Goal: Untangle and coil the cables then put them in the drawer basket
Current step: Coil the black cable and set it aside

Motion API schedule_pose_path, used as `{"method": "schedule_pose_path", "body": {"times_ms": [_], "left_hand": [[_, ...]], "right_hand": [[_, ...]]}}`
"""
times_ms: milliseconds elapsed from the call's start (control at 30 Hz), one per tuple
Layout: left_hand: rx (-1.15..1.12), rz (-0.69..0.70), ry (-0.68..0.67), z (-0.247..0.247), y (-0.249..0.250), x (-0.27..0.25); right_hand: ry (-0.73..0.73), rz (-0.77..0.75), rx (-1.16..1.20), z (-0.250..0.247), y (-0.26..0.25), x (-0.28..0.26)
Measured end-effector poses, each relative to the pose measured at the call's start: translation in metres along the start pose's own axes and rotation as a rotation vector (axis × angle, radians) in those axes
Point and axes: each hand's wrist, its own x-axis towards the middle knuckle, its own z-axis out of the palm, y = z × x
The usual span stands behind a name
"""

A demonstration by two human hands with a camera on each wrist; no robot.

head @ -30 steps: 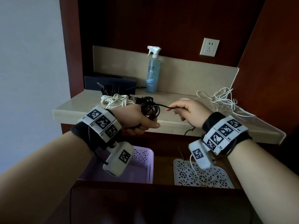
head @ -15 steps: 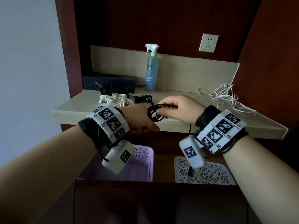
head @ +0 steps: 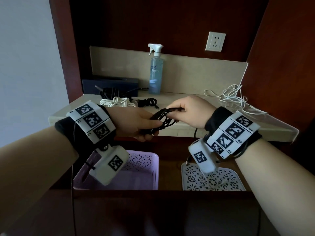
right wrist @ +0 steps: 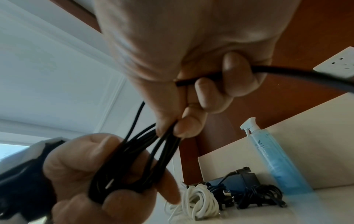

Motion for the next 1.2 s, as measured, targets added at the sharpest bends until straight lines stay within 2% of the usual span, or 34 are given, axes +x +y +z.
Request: {"method": "schedule_pose_path", "body": {"times_ms": [133, 200, 300, 500, 567, 733, 833, 900, 933, 1033, 1100, 1200], "left_hand": [[0.013, -0.018, 0.083, 0.001, 0.005, 0.003], [-0.073, -0.051, 0.066, -0.003, 0.005, 0.003], [-0.224, -0.121, 0.022, -0.010, 0.002, 0.001], [-0.222, -0.143, -0.072, -0.005, 0.001, 0.001], [-0.108, -0.139, -0.078, -0.003, 0.003, 0.000], [0.521, -0.059, 0.046, 0.006, 0.017, -0.003], [0.640, -0.027, 0.065, 0.002, 0.019, -0.005], [0.574, -0.050, 0.073, 0.000, 0.014, -0.002], [0.467, -0.065, 0.074, -0.001, 0.012, -0.001], [-0.063, -0.101, 0.026, -0.006, 0.007, 0.000], [-0.297, -0.111, -0.010, -0.012, 0.006, 0.001], [-0.365, -0.118, -0.102, -0.015, 0.007, 0.002]], "right_hand": [[0.044, -0.024, -0.058, -0.001, -0.001, 0.007], [-0.008, -0.084, -0.233, -0.004, -0.004, 0.006], [-0.102, -0.199, -0.622, -0.004, -0.008, 0.005], [-0.135, -0.273, -0.796, -0.002, -0.020, 0.012], [-0.189, -0.255, -0.792, -0.001, -0.020, 0.015], [-0.288, -0.121, -0.582, 0.003, -0.009, 0.023], [-0.294, -0.112, -0.522, 0.003, -0.007, 0.027], [-0.285, -0.147, -0.563, 0.004, -0.010, 0.026], [-0.275, -0.170, -0.595, 0.004, -0.011, 0.025], [-0.277, -0.177, -0.641, 0.003, -0.014, 0.017], [-0.182, -0.184, -0.690, 0.007, -0.014, 0.017], [-0.027, -0.218, -0.765, 0.012, -0.014, 0.022]]}}
